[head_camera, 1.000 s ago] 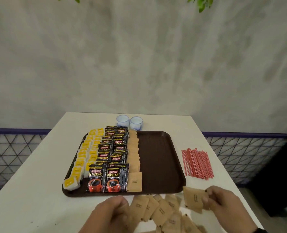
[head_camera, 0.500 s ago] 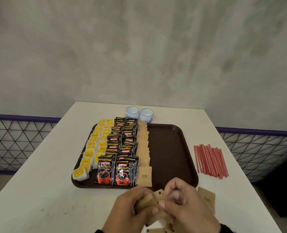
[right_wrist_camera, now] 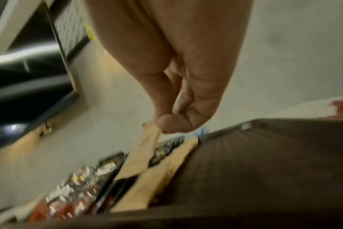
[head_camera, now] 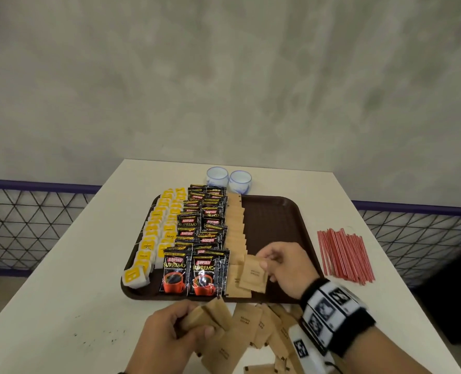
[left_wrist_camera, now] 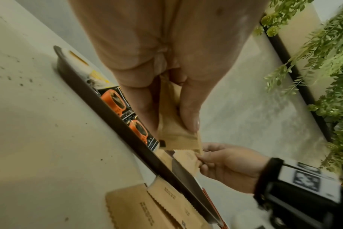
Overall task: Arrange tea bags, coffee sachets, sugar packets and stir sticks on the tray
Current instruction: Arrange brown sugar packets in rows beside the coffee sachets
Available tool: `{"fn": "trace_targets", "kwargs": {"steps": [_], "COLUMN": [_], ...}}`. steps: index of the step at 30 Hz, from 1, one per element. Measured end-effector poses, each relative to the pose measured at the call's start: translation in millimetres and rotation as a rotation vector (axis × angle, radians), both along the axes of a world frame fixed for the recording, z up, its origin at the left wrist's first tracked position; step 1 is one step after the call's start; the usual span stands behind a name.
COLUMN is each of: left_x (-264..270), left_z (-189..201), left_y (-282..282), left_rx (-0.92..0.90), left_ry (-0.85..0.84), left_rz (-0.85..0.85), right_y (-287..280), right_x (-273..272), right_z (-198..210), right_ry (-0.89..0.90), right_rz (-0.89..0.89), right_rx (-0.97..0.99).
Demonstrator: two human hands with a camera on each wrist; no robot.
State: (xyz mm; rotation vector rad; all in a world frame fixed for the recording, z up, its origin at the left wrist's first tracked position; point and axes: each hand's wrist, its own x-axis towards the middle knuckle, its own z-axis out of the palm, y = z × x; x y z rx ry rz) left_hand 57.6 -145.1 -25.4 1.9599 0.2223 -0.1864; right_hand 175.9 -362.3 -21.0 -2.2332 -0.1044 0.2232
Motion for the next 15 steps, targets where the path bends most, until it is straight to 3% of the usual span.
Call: {"fn": "trace_targets", "kwargs": {"steps": [7, 12, 13, 15], "left_x": [0.7, 2.8, 4.6, 9.2], "left_z": [3.0, 6.6, 7.4, 11.0], "left_y": [6.8, 6.7, 5.3, 1.4], "left_rx": [0.013, -0.028, -0.041, -0.063], "left_ry": [0.020, 0.001, -0.014, -0.048], "left_rz": [-0.010, 0.001, 0.003, 0.018], "right_y": [32.1, 31.0, 30.0, 27.0], "right_x": [26.5, 11.9, 5.7, -12.0], "right_z": [-27.4, -5.9, 1.2, 16.8], "right_ry": [0.062, -0.067, -0.071, 0.056], "right_rz": [0.038, 0.082, 0.103, 0.194], "right_rx": [-0.125, -0.239, -0.202, 0.056]}}
